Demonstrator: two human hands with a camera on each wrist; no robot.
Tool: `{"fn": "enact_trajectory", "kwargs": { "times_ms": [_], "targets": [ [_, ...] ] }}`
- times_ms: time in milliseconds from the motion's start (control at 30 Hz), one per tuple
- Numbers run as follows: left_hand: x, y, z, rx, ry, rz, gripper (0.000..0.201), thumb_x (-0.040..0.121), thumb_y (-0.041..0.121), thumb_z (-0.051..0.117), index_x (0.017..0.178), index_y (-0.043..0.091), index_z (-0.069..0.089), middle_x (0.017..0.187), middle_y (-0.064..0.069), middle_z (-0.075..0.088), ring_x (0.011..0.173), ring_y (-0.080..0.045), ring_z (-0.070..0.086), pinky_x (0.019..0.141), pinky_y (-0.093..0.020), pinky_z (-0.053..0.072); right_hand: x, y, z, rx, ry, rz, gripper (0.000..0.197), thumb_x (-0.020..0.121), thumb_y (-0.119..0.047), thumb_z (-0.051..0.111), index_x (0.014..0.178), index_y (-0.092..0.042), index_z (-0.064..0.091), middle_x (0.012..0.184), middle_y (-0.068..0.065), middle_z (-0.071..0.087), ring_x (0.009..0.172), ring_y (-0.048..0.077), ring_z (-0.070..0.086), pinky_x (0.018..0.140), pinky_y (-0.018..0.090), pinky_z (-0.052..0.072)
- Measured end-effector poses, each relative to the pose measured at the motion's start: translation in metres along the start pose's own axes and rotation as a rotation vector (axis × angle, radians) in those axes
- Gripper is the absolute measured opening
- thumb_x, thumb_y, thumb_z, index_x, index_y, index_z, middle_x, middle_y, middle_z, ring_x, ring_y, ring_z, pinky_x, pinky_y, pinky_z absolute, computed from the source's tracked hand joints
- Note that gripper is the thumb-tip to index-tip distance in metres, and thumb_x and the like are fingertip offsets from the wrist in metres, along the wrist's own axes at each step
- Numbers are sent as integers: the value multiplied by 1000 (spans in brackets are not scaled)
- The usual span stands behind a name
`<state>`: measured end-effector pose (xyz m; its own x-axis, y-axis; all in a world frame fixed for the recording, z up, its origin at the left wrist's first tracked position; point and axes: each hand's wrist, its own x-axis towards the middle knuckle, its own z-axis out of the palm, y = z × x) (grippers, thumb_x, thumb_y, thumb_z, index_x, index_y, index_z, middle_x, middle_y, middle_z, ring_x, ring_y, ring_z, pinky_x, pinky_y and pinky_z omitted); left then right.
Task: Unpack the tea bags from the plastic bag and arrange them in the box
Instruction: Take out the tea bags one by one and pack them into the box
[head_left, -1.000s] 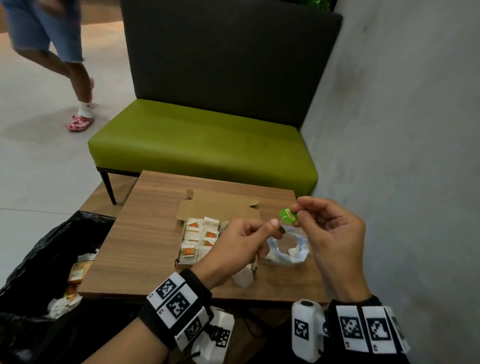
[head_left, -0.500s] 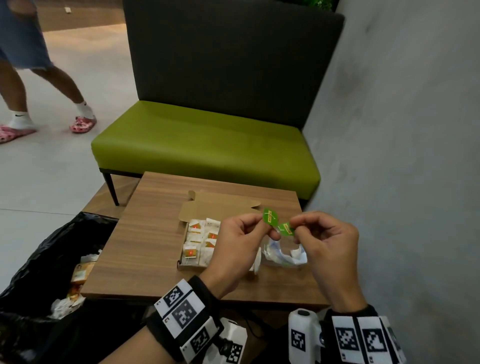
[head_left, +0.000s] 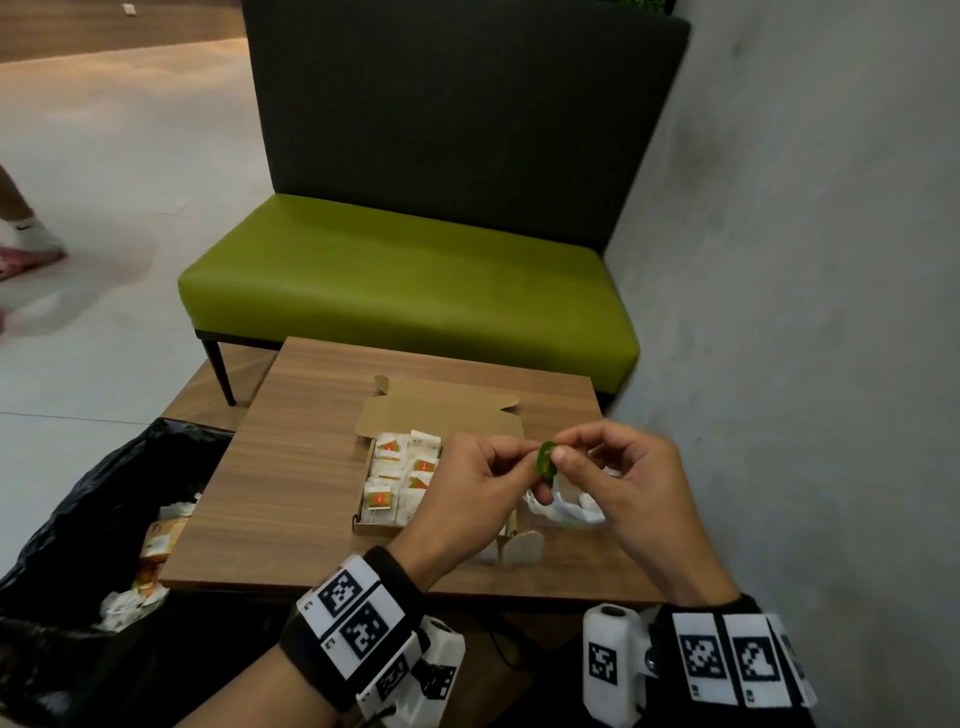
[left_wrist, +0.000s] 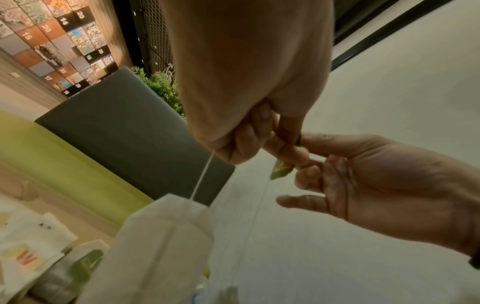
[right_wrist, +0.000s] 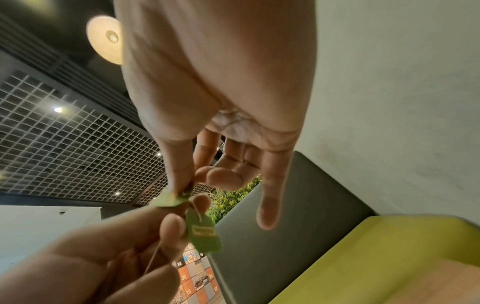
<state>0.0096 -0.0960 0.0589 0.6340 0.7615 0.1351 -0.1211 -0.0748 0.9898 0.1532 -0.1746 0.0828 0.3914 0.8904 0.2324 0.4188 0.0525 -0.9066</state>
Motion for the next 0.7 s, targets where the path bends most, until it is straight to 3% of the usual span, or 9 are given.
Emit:
{"fn": "enact_trajectory", "kwargs": {
  "times_ms": [67, 100, 167, 200, 300, 467, 567, 600, 700],
  "targets": [
    [1, -3, -1, -2, 40, -18, 21, 96, 18, 61, 88, 8, 78, 72, -14, 72, 74, -16, 68, 80, -36, 55, -2, 0, -4, 12, -2, -29, 9, 83, -10, 76, 85, -18, 75, 81, 1, 74, 78, 22, 67, 71, 29, 56],
    [2, -4, -2, -7, 77, -17, 23, 97, 15, 60, 87, 4, 78, 71, -13, 73, 74, -10, 70, 80, -28, 56, -3, 1, -7, 32, -4, -41, 9, 82, -11, 75, 83, -20, 75, 82, 1, 73, 78, 20, 67, 71, 26, 55],
    [1, -3, -4, -37, 149, -18, 23, 98, 13, 58, 89, 1, 76, 71, -11, 72, 56, 5, 61, 65, -9, 50, -6, 4, -14, 62, -9, -59, 10, 81, -12, 74, 80, -23, 74, 81, 0, 72, 78, 18, 65, 72, 24, 54],
    [1, -3, -5, -48, 180, -24, 21, 98, 13, 58, 93, 4, 76, 71, -11, 72, 49, 6, 55, 57, -6, 45, -8, 5, -16, 66, -5, -75, 11, 81, -13, 75, 80, -25, 74, 80, 0, 71, 76, 18, 64, 71, 25, 53],
    [1, -3, -10, -53, 216, -33, 18, 97, 14, 58, 98, 6, 75, 73, -14, 72, 46, 5, 52, 50, -5, 39, -10, 10, -15, 115, 34, -76, 10, 80, -18, 74, 80, -27, 74, 76, -1, 70, 71, 16, 63, 66, 24, 54],
    [0, -1, -16, 50, 136, -52, 16, 95, 9, 60, 96, 0, 73, 76, -11, 72, 44, 5, 54, 50, -4, 40, -6, 11, -7, 186, 113, -13, 3, 88, -13, 66, 89, -12, 69, 71, 10, 68, 57, 16, 59, 60, 29, 56],
    [2, -2, -27, 168, 50, -74, 9, 90, 17, 70, 97, 16, 76, 79, 1, 74, 67, -8, 69, 70, -26, 58, -2, 12, -7, 213, 162, 12, 6, 92, -8, 63, 94, -5, 68, 74, 21, 65, 54, 15, 56, 60, 35, 56],
    [2, -1, -29, 230, -3, -64, 12, 88, 21, 73, 100, 20, 75, 80, 4, 73, 66, -7, 67, 71, -31, 57, -1, 12, -7, 225, 162, 19, 8, 92, -8, 63, 96, -2, 67, 72, 23, 64, 53, 15, 55, 61, 38, 56],
    [1, 3, -25, 358, -117, 11, 24, 88, 25, 73, 112, 24, 72, 85, 7, 69, 52, 11, 52, 61, -15, 39, 0, 11, -3, 255, 135, 33, 13, 92, -9, 63, 98, 2, 66, 66, 14, 64, 51, 19, 54, 59, 38, 55]
  ]
}}
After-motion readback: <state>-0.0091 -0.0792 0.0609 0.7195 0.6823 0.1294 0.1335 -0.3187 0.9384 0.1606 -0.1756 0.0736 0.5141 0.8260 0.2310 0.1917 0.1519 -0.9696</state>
